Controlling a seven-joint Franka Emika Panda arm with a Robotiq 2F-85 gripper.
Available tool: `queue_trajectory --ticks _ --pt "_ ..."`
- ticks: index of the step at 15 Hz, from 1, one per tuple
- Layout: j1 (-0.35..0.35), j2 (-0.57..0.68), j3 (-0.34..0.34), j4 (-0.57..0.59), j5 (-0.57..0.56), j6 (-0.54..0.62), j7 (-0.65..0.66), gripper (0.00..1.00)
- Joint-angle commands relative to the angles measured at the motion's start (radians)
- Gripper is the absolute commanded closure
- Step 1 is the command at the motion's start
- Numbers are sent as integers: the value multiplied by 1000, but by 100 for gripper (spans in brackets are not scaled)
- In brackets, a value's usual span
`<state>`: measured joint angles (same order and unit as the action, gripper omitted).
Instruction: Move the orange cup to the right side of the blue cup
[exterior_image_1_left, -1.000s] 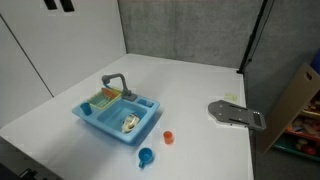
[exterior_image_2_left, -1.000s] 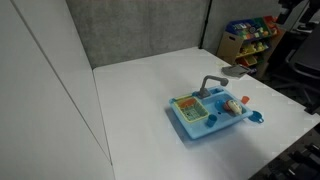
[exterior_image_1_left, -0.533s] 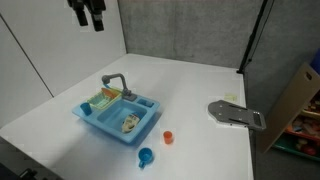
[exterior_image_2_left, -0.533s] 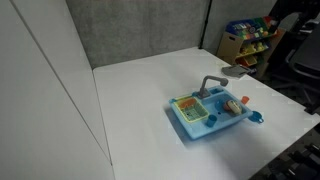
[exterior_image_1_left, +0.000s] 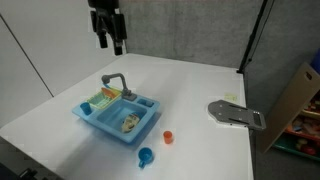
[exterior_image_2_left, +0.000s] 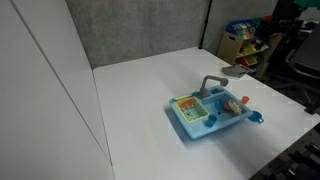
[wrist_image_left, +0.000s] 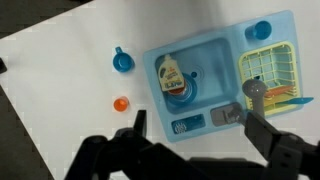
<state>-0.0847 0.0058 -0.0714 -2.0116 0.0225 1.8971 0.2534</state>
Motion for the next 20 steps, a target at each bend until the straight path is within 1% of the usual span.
queue_trajectory --ticks 1,7,10,14,20 --pt "3 9 -3 3 0 -2 -1 0" --pt "4 12 -3 3 0 -2 -1 0" --pt "-9 33 -17 34 27 3 10 0" --pt "-31 81 -45 75 69 38 7 0" --pt "-55 189 -70 137 116 152 3 0"
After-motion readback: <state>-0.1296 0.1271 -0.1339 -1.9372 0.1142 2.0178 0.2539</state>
